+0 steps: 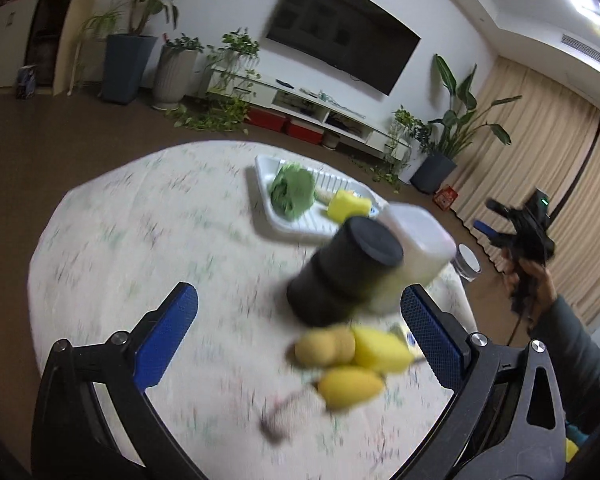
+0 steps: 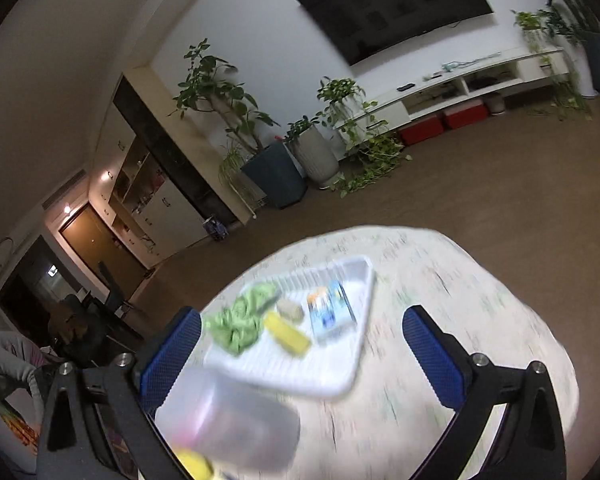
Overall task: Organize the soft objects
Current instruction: 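Move both tools back over the table items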
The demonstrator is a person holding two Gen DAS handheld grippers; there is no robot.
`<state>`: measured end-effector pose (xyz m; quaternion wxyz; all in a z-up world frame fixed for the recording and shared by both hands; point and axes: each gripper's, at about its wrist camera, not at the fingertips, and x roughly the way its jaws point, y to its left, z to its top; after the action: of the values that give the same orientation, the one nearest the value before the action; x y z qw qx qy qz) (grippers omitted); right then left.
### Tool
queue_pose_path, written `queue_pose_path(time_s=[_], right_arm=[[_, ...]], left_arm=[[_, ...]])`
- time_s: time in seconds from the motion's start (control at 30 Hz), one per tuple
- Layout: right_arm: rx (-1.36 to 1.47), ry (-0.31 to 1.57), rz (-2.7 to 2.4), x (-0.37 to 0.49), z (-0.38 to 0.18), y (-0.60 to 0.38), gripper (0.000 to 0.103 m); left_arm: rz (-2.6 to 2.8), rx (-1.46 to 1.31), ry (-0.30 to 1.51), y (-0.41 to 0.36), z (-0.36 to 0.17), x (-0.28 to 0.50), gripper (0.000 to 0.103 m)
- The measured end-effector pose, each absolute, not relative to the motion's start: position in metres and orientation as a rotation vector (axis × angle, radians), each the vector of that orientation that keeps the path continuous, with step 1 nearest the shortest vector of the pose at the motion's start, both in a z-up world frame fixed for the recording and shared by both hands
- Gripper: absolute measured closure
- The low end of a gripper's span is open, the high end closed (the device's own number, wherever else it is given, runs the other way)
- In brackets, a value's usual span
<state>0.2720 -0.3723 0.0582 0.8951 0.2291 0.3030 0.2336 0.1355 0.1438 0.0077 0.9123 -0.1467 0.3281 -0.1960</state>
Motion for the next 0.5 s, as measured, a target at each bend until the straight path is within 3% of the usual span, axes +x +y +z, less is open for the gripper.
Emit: queue_pose_path(time_s=[0.17, 0.3, 0.5], right_arm=[[0.365, 0.634, 0.436, 0.176, 0.045, -0.369, 0.0], [0.359, 0.638, 0.437, 0.106, 0.029, -0.353, 0.0], [0.153, 0.704, 0.354, 0.059, 0.026, -0.311, 0.0]], left_arm=[[-0.416, -0.279, 0.747, 0.128, -0.006, 0.097, 0.0], [-0.424, -0.109, 0.831, 0.093, -0.017, 0.084, 0.0], [-0.387, -0.046, 0.891, 0.084, -0.032, 0.086, 0.0]])
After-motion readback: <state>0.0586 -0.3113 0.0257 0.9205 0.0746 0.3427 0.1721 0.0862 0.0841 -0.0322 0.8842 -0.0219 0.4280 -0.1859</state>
